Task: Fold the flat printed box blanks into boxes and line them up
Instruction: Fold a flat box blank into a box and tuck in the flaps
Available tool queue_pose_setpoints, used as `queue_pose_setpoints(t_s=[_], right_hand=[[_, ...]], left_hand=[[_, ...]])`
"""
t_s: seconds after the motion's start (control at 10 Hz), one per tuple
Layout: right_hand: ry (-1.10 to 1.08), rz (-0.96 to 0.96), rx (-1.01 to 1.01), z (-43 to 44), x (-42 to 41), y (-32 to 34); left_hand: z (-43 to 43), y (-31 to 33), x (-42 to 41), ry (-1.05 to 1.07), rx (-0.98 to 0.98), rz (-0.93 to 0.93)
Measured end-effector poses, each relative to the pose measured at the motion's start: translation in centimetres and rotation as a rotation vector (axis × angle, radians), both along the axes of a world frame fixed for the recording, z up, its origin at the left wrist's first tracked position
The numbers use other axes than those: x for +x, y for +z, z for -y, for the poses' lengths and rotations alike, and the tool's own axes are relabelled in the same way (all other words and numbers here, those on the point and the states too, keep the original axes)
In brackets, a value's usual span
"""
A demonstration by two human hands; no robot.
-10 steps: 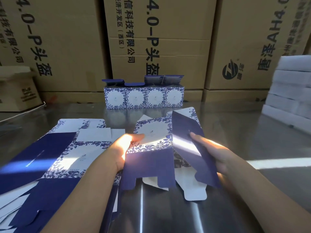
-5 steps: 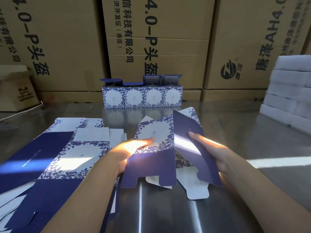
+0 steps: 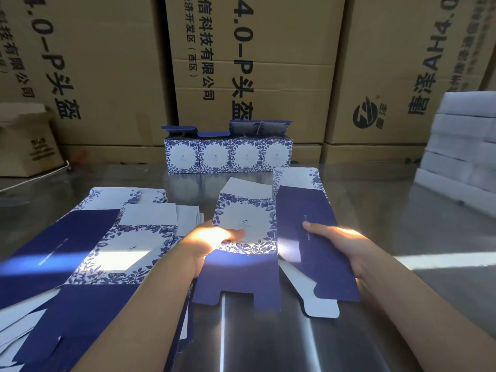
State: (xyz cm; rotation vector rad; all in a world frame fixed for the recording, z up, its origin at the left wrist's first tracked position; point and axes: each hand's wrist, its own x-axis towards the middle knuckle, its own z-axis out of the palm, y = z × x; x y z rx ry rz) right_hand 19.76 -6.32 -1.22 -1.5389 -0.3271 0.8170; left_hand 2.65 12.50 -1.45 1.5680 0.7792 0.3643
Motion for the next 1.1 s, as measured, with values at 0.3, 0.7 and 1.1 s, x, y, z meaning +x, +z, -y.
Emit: queue_pose_setpoints(t_s=[0.3,0.7,1.1], right_hand=[[-0.042,0.032,0.008,0.1,-0.5,0.2],[-0.112,0.046,0.192,-1.3,-1.8,-0.1],[0.061,0.911,0.025,-2.7,-3.3,-1.1]], left_hand=[[0.4,0.1,0.4,-0.017,0.062,0.006],[-0.5,1.3,-1.4,0.035,-0.772,0.402],[-0.4,-0.3,-0.9,-0.056,-0.894,0.566]])
